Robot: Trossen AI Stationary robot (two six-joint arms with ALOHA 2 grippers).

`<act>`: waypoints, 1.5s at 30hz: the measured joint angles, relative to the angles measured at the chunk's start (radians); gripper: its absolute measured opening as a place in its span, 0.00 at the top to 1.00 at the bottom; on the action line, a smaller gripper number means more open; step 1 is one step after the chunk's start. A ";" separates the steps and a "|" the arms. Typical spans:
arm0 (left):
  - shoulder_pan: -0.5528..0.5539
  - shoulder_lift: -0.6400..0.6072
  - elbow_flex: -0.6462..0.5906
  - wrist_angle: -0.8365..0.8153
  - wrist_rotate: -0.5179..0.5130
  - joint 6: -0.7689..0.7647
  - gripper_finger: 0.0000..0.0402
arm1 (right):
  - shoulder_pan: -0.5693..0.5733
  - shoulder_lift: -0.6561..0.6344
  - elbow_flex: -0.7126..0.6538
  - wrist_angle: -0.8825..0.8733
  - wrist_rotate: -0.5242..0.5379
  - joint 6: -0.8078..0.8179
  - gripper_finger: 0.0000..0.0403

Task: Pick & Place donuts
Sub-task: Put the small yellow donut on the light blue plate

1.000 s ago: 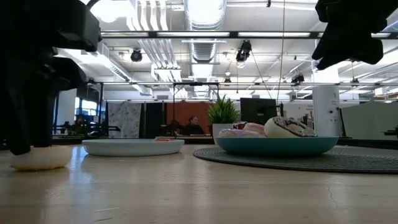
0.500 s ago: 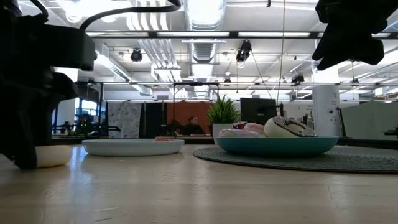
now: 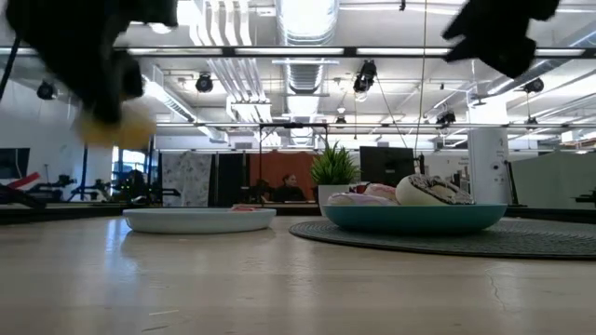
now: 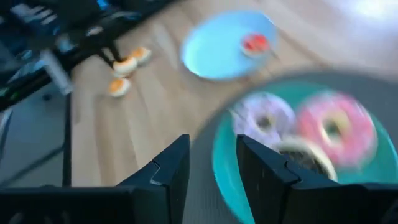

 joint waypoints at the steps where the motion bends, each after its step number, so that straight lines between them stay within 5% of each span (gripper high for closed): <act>1: 0.029 -0.033 -0.001 0.041 0.054 0.011 1.00 | 0.000 0.015 0.000 0.054 -0.001 -0.075 0.69; 4: 0.120 -0.116 -0.002 0.219 0.234 0.042 1.00 | -0.005 0.080 0.007 0.206 -0.002 -0.265 0.69; 9: 0.253 -0.179 -0.002 0.400 0.391 0.060 1.00 | -0.015 0.220 0.105 0.274 -0.006 -0.444 0.69; 20: 0.374 -0.138 -0.004 0.447 0.635 0.061 1.00 | -0.071 0.376 0.411 -0.010 -0.006 -0.737 0.69; 35: 0.424 -0.140 0.002 0.454 0.655 0.130 1.00 | -0.118 0.556 0.643 -0.015 -0.164 -1.082 0.43; 45: 0.434 -0.140 0.002 0.454 0.647 0.147 1.00 | -0.144 0.613 0.702 -0.018 -0.206 -1.095 0.44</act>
